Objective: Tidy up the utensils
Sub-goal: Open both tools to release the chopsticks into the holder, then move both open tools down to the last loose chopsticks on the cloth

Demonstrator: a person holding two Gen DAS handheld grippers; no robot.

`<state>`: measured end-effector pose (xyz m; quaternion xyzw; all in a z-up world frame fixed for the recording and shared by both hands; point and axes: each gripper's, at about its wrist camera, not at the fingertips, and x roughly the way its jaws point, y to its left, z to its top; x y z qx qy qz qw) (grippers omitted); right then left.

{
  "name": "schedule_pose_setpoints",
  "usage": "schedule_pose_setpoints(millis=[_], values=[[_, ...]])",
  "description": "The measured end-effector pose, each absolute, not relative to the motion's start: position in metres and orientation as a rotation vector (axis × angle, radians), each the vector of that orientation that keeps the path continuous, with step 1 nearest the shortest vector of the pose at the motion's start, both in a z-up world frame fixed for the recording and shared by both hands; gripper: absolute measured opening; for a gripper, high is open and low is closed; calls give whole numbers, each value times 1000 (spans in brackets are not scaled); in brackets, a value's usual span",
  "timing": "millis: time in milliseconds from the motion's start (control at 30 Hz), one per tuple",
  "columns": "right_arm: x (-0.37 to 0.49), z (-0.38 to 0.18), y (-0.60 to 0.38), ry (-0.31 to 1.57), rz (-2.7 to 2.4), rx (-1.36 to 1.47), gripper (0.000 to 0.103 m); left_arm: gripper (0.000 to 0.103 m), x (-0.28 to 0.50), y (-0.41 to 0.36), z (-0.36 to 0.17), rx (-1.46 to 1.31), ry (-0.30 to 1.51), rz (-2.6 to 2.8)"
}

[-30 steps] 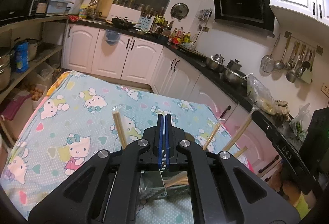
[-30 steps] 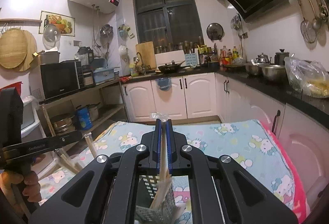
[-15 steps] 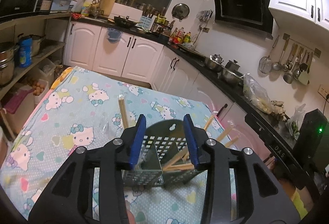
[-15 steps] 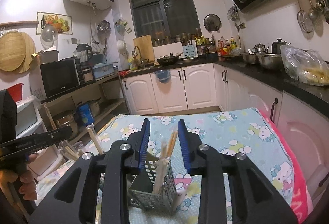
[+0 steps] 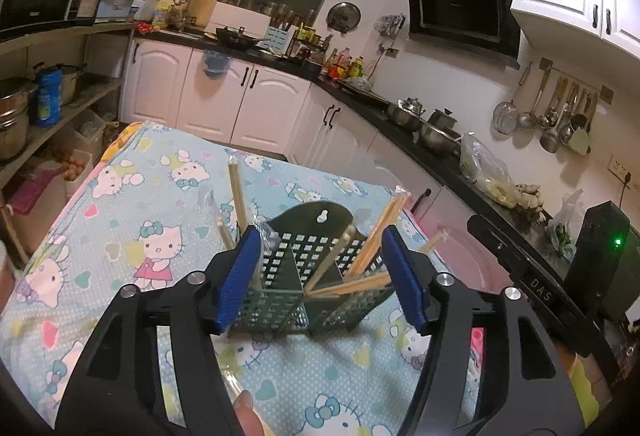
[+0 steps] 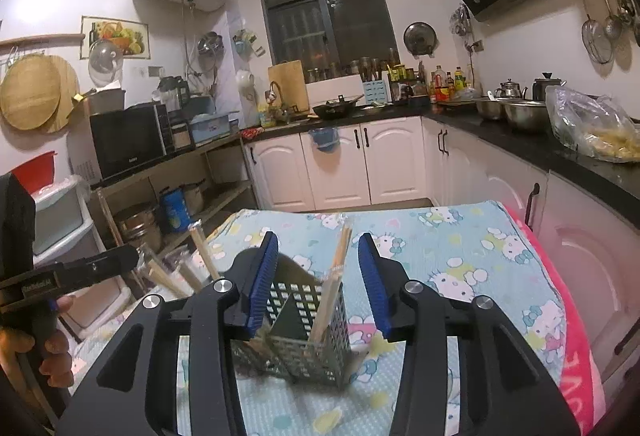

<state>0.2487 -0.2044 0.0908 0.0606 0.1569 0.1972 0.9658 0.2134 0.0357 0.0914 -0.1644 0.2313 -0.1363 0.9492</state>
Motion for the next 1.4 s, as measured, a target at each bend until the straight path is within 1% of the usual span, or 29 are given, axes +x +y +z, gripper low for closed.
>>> schedule_pose_setpoints(millis=[33, 100, 233, 367, 433, 567, 633, 700, 833, 1000, 1400], values=[[246, 91, -205, 320, 401, 120, 42, 61, 211, 35, 91, -333, 470, -279], [240, 90, -205, 324, 403, 119, 45, 63, 208, 34, 91, -331, 471, -278], [231, 89, -206, 335, 405, 118, 47, 70, 201, 34, 87, -337, 476, -279], [223, 87, -207, 349, 403, 119, 49, 74, 194, 35, 82, -341, 482, -273], [219, 85, -208, 356, 405, 121, 50, 77, 191, 36, 79, -341, 486, -271], [212, 80, -209, 371, 405, 122, 53, 79, 187, 37, 73, -343, 501, -266], [208, 77, -210, 378, 402, 118, 54, 85, 184, 37, 70, -344, 510, -262], [204, 75, -211, 383, 397, 116, 56, 85, 182, 38, 66, -346, 517, -259], [195, 70, -213, 392, 391, 113, 59, 91, 179, 39, 58, -348, 535, -253], [187, 62, -214, 410, 388, 109, 61, 91, 175, 39, 50, -341, 557, -249], [173, 44, -217, 465, 389, 107, 61, 91, 169, 39, 29, -327, 610, -234]])
